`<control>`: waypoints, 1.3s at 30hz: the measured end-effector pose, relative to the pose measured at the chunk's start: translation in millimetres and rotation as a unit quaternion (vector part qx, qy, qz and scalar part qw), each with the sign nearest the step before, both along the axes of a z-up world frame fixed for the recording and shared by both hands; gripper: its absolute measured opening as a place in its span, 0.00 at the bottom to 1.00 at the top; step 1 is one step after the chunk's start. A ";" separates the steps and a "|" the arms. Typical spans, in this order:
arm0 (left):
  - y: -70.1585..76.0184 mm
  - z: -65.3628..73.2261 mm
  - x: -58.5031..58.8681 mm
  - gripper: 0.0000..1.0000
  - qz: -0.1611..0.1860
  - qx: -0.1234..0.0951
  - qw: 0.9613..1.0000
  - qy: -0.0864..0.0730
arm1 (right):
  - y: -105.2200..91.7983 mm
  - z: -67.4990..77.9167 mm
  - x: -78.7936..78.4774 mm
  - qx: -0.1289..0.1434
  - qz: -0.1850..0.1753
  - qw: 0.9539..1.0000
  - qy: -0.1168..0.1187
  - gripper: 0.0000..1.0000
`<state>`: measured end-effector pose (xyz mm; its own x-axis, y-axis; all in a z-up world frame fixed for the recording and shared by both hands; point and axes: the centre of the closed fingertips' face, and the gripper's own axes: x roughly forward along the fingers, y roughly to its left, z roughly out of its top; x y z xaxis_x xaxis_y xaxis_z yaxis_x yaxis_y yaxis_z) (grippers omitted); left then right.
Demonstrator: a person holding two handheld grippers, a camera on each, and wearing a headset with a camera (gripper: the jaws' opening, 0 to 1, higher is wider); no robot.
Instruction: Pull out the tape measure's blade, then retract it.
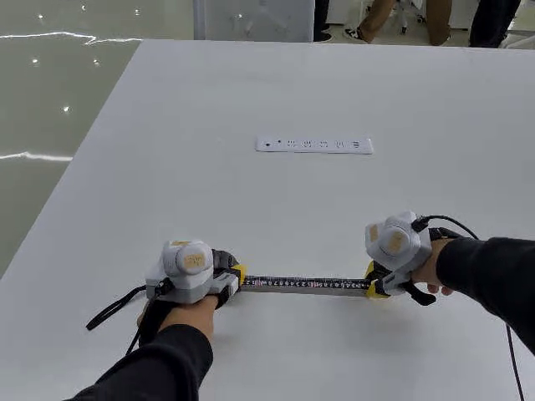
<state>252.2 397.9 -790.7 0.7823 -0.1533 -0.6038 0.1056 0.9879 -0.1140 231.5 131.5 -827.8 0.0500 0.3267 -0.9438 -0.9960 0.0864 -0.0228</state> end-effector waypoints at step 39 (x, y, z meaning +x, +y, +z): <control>-0.8 -1.7 1.8 0.58 -0.015 -0.019 1.000 0.016 | 49.5 -0.6 7.2 0.025 -0.014 1.000 -0.006 0.12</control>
